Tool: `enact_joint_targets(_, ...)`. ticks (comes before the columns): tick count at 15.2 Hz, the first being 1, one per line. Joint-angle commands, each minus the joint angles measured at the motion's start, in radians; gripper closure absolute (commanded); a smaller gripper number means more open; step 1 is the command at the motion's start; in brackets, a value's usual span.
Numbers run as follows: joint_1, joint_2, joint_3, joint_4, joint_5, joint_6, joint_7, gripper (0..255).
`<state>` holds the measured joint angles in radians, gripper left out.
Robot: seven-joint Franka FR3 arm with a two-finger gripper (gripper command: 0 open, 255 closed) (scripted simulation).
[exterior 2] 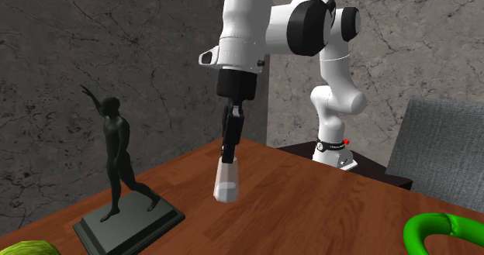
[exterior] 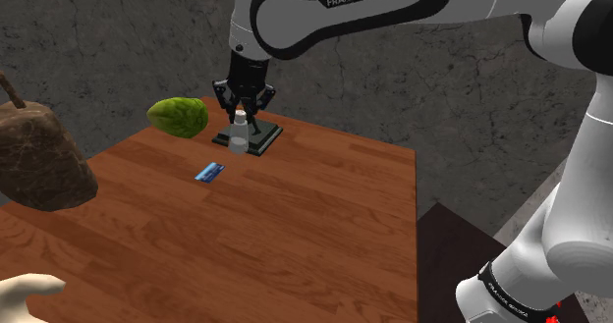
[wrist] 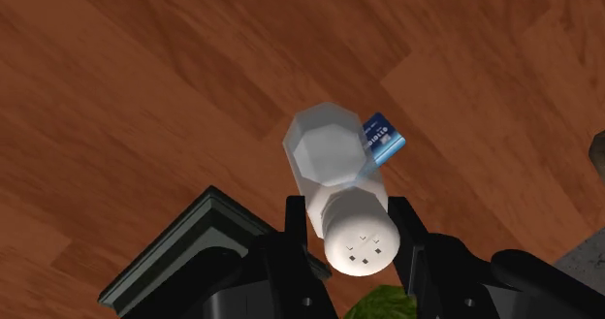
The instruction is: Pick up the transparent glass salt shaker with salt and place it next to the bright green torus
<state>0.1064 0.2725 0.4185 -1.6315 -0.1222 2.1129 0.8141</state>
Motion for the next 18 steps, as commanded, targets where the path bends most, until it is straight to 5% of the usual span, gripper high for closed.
enact_joint_targets(1, 0.000, -0.003, 0.001, 0.021, 0.003, -0.024, -0.002, 255)
enact_joint_targets(9, 0.004, -0.008, 0.004, 0.111, 0.008, -0.118, -0.007, 255)
enact_joint_targets(18, 0.023, -0.311, 0.054, -0.249, 0.120, -0.034, 0.056, 255)
